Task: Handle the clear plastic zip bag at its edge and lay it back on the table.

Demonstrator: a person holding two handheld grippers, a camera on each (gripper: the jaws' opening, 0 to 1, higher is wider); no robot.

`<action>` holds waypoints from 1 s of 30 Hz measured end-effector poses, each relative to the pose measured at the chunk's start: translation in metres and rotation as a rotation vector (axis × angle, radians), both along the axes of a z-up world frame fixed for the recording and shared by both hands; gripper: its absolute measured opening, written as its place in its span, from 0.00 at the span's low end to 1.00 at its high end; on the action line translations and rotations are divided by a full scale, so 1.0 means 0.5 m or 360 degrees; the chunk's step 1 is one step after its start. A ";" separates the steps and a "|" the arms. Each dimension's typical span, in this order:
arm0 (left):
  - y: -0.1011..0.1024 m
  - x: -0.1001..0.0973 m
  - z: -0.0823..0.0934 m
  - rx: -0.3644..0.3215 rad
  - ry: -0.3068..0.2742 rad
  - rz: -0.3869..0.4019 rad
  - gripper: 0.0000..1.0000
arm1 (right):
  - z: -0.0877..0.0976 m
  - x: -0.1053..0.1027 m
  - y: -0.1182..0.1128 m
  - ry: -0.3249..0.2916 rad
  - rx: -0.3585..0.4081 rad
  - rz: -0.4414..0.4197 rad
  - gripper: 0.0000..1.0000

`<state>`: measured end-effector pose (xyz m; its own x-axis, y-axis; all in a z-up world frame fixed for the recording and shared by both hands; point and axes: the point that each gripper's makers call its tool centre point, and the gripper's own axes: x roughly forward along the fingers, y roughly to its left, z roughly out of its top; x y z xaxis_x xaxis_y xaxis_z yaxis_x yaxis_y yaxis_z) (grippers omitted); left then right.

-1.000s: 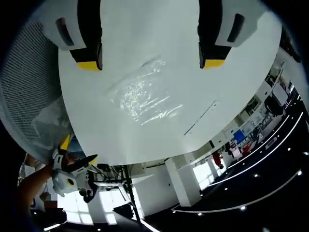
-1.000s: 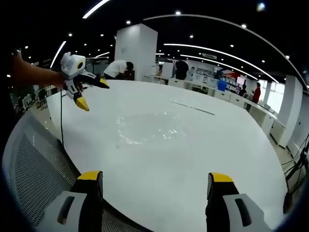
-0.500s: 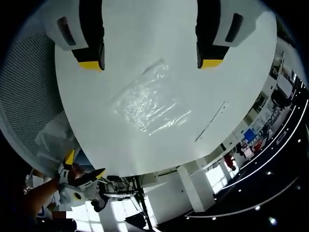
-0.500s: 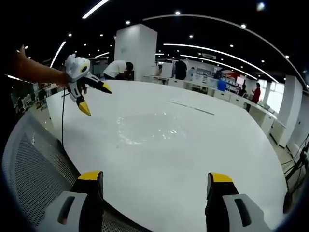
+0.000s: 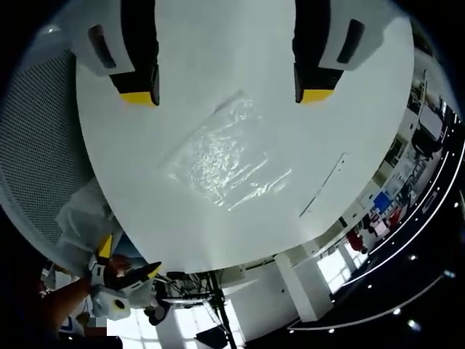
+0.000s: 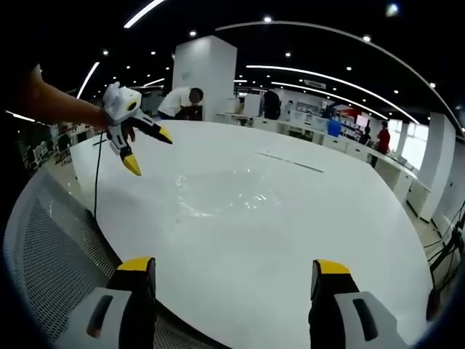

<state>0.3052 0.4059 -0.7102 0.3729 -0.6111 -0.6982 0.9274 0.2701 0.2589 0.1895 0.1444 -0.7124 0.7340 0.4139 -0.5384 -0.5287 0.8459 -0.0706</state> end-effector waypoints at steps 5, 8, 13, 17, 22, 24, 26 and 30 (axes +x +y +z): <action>0.001 0.002 -0.011 0.0046 -0.0018 -0.0049 0.72 | 0.001 -0.001 0.001 0.0002 0.0000 0.0001 0.88; 0.000 0.004 -0.017 0.0076 -0.0025 -0.0082 0.71 | 0.002 -0.002 0.003 0.0001 0.0003 0.0000 0.87; -0.001 0.010 -0.022 0.0105 -0.0030 -0.0117 0.70 | 0.003 -0.002 0.002 0.0002 0.0003 -0.0004 0.87; -0.005 0.017 -0.023 0.0122 -0.0037 -0.0149 0.68 | 0.002 -0.002 0.001 0.0007 0.0001 -0.0007 0.87; -0.007 0.024 -0.029 0.0140 -0.0039 -0.0162 0.67 | 0.001 -0.003 0.001 0.0011 -0.0004 -0.0003 0.86; -0.005 0.026 -0.035 0.0149 -0.0032 -0.0171 0.67 | 0.001 -0.002 0.001 0.0010 -0.0004 -0.0005 0.86; -0.003 0.028 -0.041 0.0165 -0.0032 -0.0184 0.66 | 0.001 -0.002 0.001 0.0012 -0.0006 -0.0006 0.86; 0.001 0.035 -0.051 0.0195 -0.0039 -0.0186 0.65 | 0.003 -0.003 0.004 0.0014 -0.0007 -0.0007 0.86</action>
<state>0.3227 0.4066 -0.7358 0.3222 -0.5621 -0.7618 0.9436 0.1255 0.3064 0.1878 0.1461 -0.7109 0.7309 0.4082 -0.5470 -0.5257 0.8478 -0.0698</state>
